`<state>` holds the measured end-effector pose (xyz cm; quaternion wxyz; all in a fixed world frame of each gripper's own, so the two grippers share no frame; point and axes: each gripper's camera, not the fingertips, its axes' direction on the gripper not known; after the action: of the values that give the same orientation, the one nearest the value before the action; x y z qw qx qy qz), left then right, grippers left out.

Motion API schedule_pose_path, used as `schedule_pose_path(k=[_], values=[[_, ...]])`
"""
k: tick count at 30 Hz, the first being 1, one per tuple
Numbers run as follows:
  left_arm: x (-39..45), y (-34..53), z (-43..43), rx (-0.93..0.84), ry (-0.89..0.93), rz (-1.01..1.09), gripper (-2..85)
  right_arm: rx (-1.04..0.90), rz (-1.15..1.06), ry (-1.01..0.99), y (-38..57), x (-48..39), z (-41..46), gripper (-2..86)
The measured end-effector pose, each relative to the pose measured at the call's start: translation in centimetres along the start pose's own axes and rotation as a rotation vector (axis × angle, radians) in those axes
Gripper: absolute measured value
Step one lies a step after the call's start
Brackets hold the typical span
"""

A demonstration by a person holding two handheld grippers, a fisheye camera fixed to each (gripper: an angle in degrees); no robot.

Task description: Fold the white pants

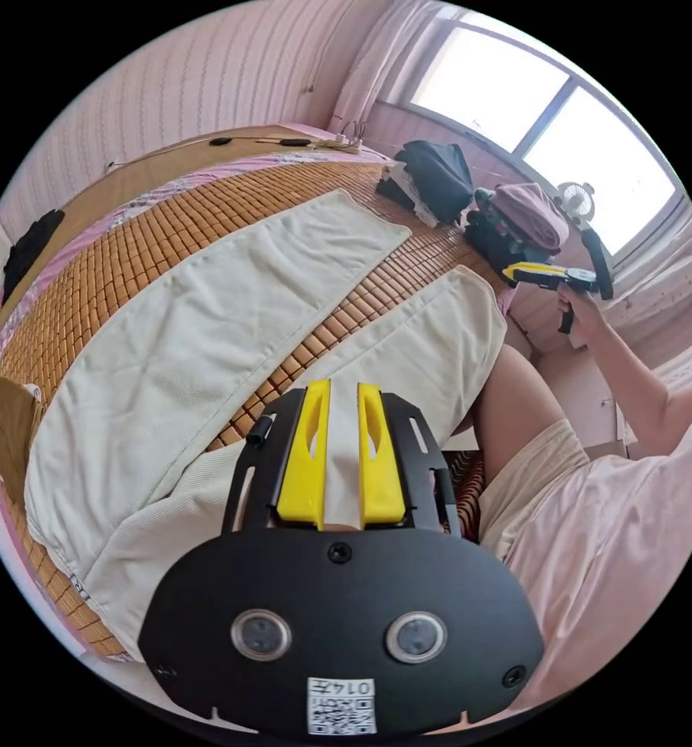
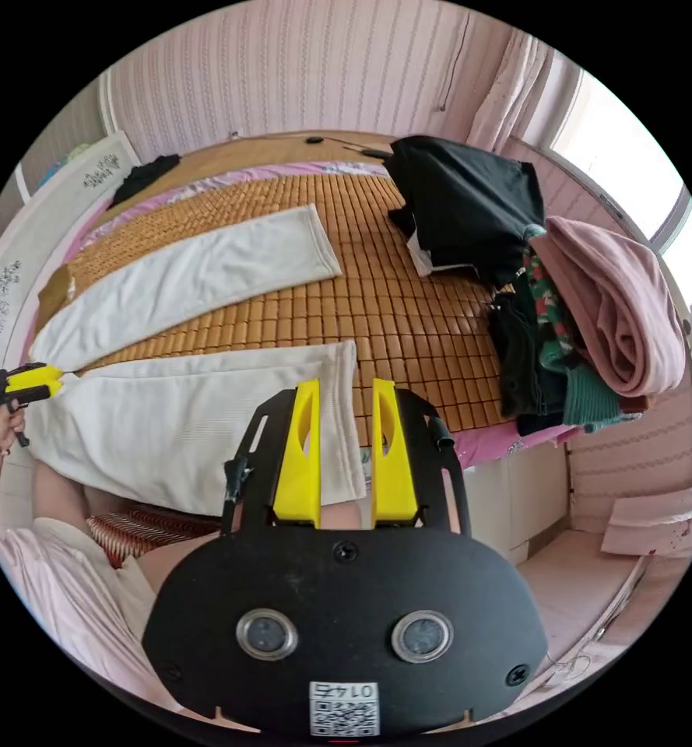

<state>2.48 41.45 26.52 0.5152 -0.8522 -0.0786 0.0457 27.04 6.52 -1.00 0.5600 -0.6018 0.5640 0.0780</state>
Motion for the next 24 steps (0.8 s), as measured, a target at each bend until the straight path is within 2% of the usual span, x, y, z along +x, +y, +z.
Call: schedule_pose_path(k=[5,7,13,15,19,24], values=[[2.2,-2.1,2.9,-0.053,0.038,0.075,6.7,-0.048,0.050,-0.128,-2.0,2.2,4.2,7.6],[3.2,-3.0,3.7,-0.051,0.041,0.117,7.2,-0.082,0.109,-0.277,-2.1,4.3,4.6,3.5],[7.2,-7.4,6.3,-0.053,-0.024,0.342,8.2,0.165,0.079,-0.480,2.4,7.9,-3.8,1.2],[8.7,-9.7,9.2,-0.125,-0.075,0.429,8.4,0.209,0.089,-0.522,3.7,9.0,-5.7,1.0],[10.0,-12.6,13.0,-0.198,-0.067,0.440,8.8,0.315,0.058,-0.615,5.9,10.3,-10.1,0.9],[12.3,-14.4,15.1,-0.257,-0.108,0.580,3.7,0.376,0.013,-0.660,7.8,11.1,-13.9,1.0]])
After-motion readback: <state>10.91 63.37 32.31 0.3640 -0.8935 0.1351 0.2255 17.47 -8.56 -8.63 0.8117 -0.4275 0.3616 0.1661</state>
